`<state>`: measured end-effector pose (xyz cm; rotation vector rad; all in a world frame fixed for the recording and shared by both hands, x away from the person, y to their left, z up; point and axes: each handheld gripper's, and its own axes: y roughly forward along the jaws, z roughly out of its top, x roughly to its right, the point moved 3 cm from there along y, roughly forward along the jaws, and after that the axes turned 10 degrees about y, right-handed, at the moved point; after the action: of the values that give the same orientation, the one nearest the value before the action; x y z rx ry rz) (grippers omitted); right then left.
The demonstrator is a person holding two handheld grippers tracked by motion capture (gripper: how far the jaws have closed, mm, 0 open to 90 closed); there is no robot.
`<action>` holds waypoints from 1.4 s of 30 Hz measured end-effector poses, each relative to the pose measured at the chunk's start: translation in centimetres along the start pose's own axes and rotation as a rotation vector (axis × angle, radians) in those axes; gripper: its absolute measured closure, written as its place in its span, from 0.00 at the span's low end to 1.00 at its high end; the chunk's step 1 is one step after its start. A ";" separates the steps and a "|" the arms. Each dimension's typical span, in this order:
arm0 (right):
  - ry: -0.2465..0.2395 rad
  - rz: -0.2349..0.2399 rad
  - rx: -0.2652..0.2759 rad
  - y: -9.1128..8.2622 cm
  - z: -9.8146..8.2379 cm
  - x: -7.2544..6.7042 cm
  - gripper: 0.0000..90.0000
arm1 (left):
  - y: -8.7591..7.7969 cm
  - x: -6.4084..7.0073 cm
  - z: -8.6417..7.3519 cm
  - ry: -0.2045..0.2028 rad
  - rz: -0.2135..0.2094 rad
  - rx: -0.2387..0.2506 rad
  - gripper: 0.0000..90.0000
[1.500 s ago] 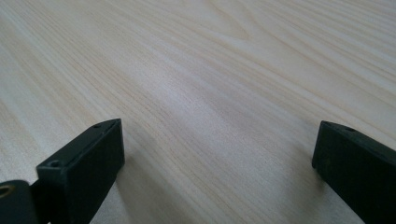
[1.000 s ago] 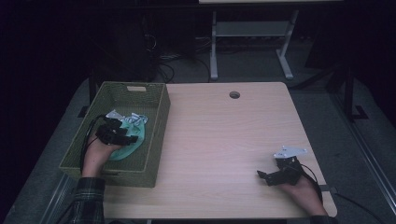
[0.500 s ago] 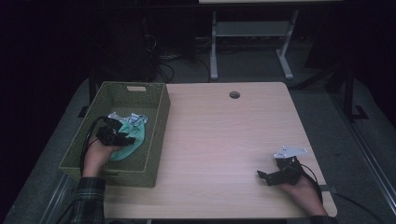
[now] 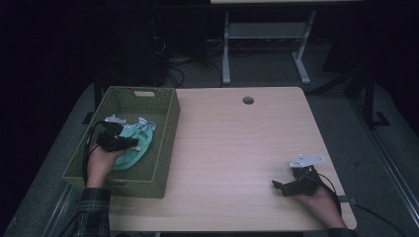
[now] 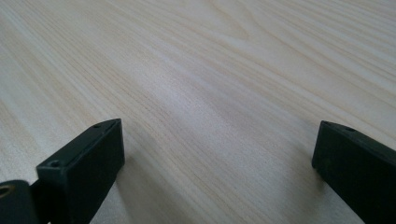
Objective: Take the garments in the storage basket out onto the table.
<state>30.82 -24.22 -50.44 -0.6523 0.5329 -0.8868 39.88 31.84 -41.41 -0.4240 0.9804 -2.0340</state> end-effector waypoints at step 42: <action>-0.002 0.001 0.000 0.0 0.0 0.0 0.02 | -7.3 1.4 3.8 -0.015 -0.107 0.410 0.92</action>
<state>30.83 -24.23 -50.44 -0.6534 0.5311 -0.8851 37.43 31.53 -33.49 -0.2737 0.5185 -2.2548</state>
